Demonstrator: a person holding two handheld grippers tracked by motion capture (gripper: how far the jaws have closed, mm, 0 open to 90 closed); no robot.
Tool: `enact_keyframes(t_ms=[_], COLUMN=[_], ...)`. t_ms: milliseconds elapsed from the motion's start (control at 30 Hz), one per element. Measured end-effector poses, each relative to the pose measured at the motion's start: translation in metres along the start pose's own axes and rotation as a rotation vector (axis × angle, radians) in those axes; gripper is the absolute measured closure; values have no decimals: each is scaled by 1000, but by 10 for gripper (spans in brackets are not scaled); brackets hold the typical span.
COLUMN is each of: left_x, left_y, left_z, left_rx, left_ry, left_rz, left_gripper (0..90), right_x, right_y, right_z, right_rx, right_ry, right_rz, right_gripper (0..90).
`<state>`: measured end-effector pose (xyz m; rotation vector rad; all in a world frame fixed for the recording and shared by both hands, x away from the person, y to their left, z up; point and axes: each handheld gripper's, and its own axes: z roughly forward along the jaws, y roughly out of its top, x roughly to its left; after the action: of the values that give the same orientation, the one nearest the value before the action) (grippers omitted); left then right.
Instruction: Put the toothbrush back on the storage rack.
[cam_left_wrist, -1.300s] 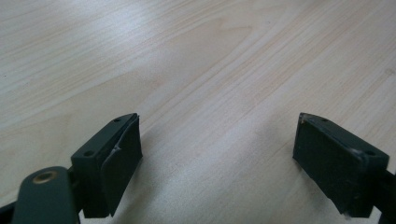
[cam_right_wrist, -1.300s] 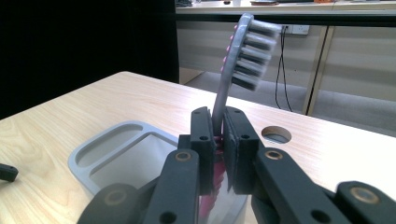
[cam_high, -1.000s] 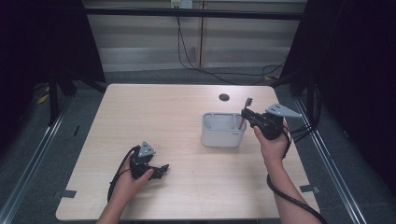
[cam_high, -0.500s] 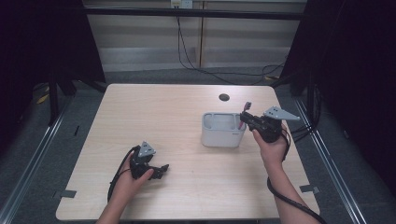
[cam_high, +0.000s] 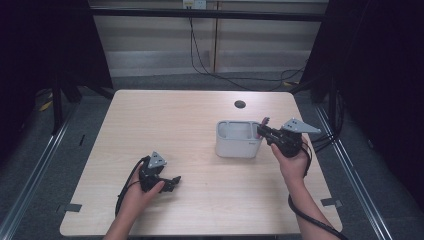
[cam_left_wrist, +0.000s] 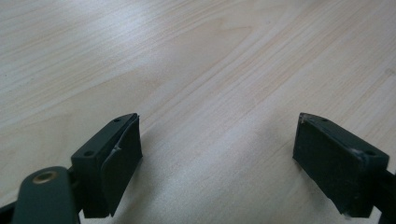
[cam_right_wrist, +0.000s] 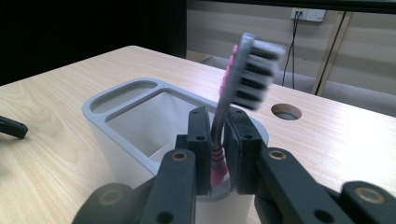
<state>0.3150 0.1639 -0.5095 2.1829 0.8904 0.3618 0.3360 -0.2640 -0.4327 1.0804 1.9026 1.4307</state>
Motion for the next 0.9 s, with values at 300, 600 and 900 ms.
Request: enact_keyframes(t_ms=[300, 600, 900], left_x=[0, 0, 0], left_y=[0, 0, 0], left_z=[0, 0, 0], left_rx=[0, 0, 0], left_ry=[0, -1, 0], left_rz=[0, 0, 0], left_gripper=[150, 150, 150], right_x=[1, -1, -2], right_y=[1, 1, 1], right_z=[-1, -5, -7], right_rx=[9, 13, 19], right_ry=[10, -10, -19], right_rz=[-12, -3, 2], right_gripper=[748, 646, 589])
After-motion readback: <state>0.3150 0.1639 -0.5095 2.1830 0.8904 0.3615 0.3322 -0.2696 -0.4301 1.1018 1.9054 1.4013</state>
